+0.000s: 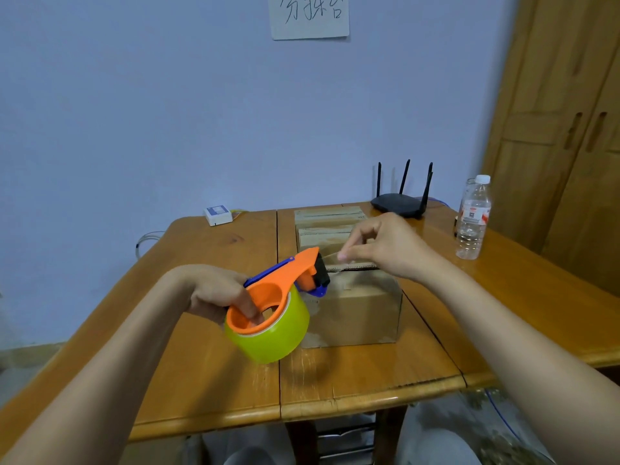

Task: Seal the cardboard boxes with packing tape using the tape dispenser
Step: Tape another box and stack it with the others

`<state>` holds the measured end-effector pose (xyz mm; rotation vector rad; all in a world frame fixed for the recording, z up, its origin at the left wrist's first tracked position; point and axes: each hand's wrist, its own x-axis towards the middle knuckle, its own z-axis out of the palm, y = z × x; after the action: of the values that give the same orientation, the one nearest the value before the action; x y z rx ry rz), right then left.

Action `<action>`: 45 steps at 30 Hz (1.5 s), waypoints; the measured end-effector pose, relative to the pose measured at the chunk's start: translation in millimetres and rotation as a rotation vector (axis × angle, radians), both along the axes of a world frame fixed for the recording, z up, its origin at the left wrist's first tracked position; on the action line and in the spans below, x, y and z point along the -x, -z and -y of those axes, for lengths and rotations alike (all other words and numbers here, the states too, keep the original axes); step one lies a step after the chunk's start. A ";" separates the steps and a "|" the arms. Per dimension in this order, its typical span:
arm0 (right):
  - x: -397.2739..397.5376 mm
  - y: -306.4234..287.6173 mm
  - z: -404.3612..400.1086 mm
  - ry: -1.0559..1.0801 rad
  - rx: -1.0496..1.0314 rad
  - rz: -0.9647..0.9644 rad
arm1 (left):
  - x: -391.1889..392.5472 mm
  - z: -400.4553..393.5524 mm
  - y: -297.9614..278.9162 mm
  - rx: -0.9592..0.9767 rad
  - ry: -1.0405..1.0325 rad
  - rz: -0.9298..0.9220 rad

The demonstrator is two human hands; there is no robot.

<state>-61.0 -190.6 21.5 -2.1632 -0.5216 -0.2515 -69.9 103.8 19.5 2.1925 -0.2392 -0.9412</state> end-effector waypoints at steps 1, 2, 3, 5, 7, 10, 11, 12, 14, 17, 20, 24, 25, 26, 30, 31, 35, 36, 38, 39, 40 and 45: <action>-1.2 -3.4 8.7 0.041 -0.016 0.015 | 1.3 -5.5 2.2 -0.005 -0.020 0.015; -2.9 -6.8 17.9 0.067 -0.044 0.026 | 2.4 -11.6 4.6 0.000 -0.043 0.029; -3.7 -9.1 25.3 0.080 -0.072 0.032 | 2.8 -17.2 6.8 0.012 -0.065 0.037; -3.6 -9.6 30.3 0.075 -0.102 0.023 | 2.2 -24.3 9.1 0.036 -0.093 0.049; -3.1 -5.8 28.4 0.069 -0.121 -0.036 | -0.2 -26.9 8.1 0.046 -0.100 0.056; 4.0 -6.2 29.5 0.042 -0.016 -0.209 | -4.5 -31.4 2.2 0.017 -0.108 0.083; 8.2 -8.4 29.5 0.013 0.021 -0.282 | -5.3 -33.6 -0.7 -0.013 -0.104 0.091; 11.3 -10.7 29.1 -0.021 0.021 -0.358 | -6.0 -34.9 -3.4 -0.047 -0.096 0.096; 12.8 -15.2 28.6 -0.061 -0.044 -0.501 | -5.6 -34.1 -7.3 -0.100 -0.067 0.090; 8.5 -20.5 30.6 -0.029 -0.143 -0.667 | -5.9 -29.3 -7.5 -0.131 -0.062 0.086; 4.3 -20.7 33.6 -0.023 -0.205 -0.757 | -7.6 -28.2 -5.6 -0.140 -0.111 0.099; 4.6 -22.1 36.2 -0.061 -0.273 -0.796 | -6.4 -25.4 -7.8 -0.154 -0.113 0.147; 5.2 -22.7 36.8 -0.074 -0.281 -0.798 | -6.4 -25.2 -8.9 -0.152 -0.117 0.166; 6.1 -23.3 37.7 -0.095 -0.283 -0.801 | -6.4 -25.3 -10.3 -0.151 -0.122 0.184; 11.4 -28.5 43.5 -0.187 -0.176 -0.778 | -9.3 -27.4 -13.8 -0.178 -0.129 0.288; 12.5 -30.1 44.2 -0.198 -0.166 -0.775 | -10.0 -27.6 -13.9 -0.183 -0.121 0.337; 8.4 -23.8 40.6 -0.135 -0.339 -0.785 | -10.1 -25.1 -14.1 -0.162 -0.092 0.534; 6.0 -19.9 39.4 -0.096 -0.378 -0.769 | -10.6 -23.5 -14.6 -0.171 -0.093 0.579; 1.4 -11.6 35.5 -0.017 -0.401 -0.685 | -12.5 -20.0 -15.1 -0.224 -0.084 0.706; -0.8 -7.6 34.3 0.025 -0.393 -0.631 | -13.8 -18.1 -15.0 -0.257 -0.069 0.777; -2.8 -3.8 33.1 0.069 -0.382 -0.577 | -14.1 -14.9 -15.4 -0.280 -0.053 0.836; -6.7 8.2 32.6 0.176 -0.460 -0.513 | -12.0 6.1 -21.9 -0.324 -0.024 1.009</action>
<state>-54.3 -223.1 13.3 -1.7285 0.0245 0.0884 -57.9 97.7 41.3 2.7947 -0.5450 0.2434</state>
